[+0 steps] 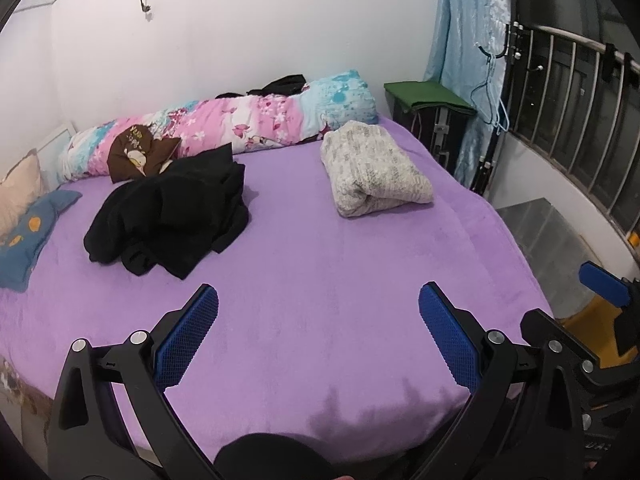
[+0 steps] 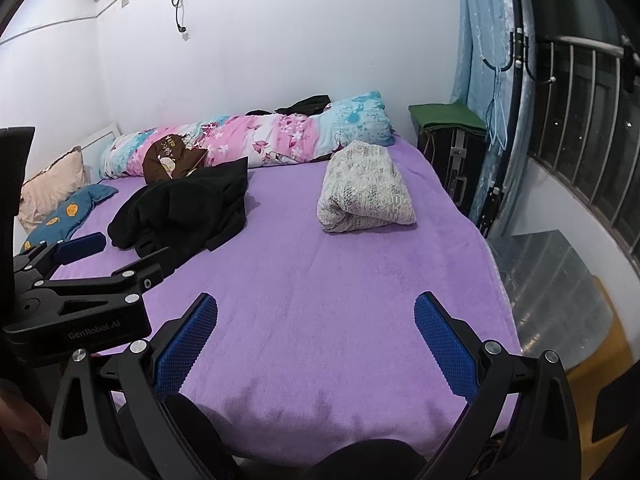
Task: Fold large clothes
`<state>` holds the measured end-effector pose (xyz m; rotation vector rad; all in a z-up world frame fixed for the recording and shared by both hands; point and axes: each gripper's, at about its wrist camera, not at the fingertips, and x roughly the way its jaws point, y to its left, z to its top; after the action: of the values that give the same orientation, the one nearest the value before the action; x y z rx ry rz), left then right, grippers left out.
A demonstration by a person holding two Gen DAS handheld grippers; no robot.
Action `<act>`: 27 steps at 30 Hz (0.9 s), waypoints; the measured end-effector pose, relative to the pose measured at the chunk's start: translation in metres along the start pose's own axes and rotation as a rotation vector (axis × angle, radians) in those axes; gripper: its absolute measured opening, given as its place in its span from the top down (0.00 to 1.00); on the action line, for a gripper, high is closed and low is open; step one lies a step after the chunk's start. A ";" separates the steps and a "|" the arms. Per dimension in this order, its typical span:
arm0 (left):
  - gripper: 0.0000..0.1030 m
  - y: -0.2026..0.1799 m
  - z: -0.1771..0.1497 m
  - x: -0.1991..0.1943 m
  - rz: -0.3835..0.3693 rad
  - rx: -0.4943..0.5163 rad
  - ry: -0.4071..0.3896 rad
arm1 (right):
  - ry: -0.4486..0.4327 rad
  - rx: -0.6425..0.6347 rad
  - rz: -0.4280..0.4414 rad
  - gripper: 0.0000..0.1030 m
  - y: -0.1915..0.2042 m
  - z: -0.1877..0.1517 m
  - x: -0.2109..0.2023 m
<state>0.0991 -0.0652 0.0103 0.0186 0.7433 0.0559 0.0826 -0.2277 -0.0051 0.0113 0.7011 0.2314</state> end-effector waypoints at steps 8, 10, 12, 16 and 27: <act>0.06 -0.001 -0.001 0.001 -0.004 -0.002 0.002 | -0.005 0.006 -0.001 0.06 0.002 0.000 0.000; 0.06 -0.001 -0.001 0.001 0.002 0.005 0.000 | -0.006 0.007 -0.003 0.06 0.002 0.001 -0.001; 0.06 0.000 -0.001 0.001 -0.008 0.000 -0.002 | -0.006 0.012 -0.002 0.06 0.002 0.001 0.000; 0.06 -0.002 0.001 0.001 -0.015 -0.006 -0.001 | -0.006 0.019 -0.006 0.06 -0.001 0.000 0.000; 0.06 -0.004 0.002 0.002 -0.041 0.000 0.000 | -0.015 0.024 -0.017 0.06 -0.001 0.001 -0.004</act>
<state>0.1027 -0.0688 0.0104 0.0037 0.7438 0.0166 0.0810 -0.2295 -0.0018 0.0296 0.6887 0.2067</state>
